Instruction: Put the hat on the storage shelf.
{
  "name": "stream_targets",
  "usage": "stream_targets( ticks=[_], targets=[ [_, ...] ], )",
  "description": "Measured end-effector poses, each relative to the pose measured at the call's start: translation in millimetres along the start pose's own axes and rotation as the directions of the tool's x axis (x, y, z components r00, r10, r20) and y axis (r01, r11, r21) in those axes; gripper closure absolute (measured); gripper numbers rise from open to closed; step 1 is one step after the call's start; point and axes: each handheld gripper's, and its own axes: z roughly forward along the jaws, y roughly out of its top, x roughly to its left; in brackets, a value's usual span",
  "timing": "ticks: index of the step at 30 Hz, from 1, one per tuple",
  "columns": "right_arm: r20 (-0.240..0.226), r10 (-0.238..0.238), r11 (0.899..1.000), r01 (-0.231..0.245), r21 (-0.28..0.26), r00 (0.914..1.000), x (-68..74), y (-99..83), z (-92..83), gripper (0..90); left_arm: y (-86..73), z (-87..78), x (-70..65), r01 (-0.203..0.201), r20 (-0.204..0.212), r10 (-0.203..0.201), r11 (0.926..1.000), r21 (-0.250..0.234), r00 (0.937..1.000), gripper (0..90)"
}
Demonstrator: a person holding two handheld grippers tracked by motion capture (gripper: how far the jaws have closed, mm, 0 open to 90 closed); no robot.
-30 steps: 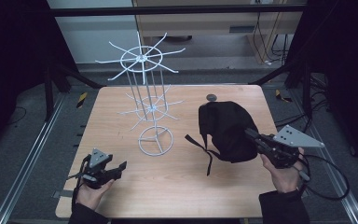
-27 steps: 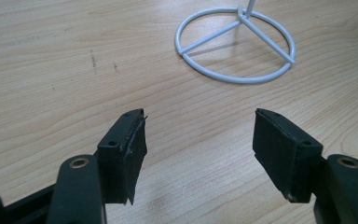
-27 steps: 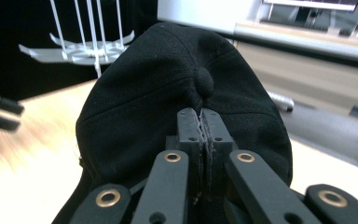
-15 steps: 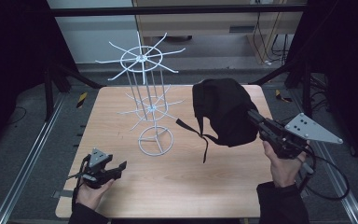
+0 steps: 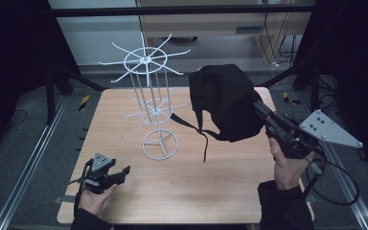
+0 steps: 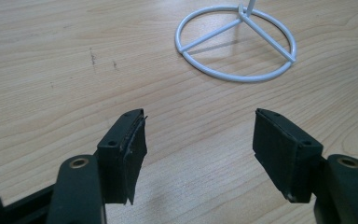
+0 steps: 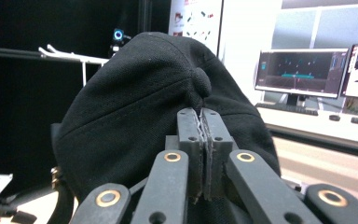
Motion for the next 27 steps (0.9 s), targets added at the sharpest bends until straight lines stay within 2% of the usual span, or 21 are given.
stream_targets(
  ticks=[9,16,20,27],
  targets=[
    [-0.003,0.003,0.999,-0.003,-0.039,1.0000,3.6,17.4,6.2,88.5,0.1,0.0,-0.3,-0.003,0.000,0.003,1.0000,0.001,1.0000,34.5],
    [-0.017,0.003,0.999,-0.004,-0.053,0.9998,11.5,25.6,20.9,88.5,0.0,0.0,-0.5,-0.004,0.002,0.004,1.0000,0.002,1.0000,34.5],
    [-0.028,0.015,0.999,-0.016,-0.043,0.9995,17.4,21.5,35.3,88.4,0.0,0.0,-0.5,-0.005,0.002,0.005,1.0000,0.001,1.0000,34.5],
    [-0.056,0.024,1.000,-0.024,-0.007,0.9981,28.0,1.5,53.3,88.2,-0.2,0.2,-0.8,-0.004,0.004,0.004,1.0000,0.000,1.0000,34.5]
  ],
)
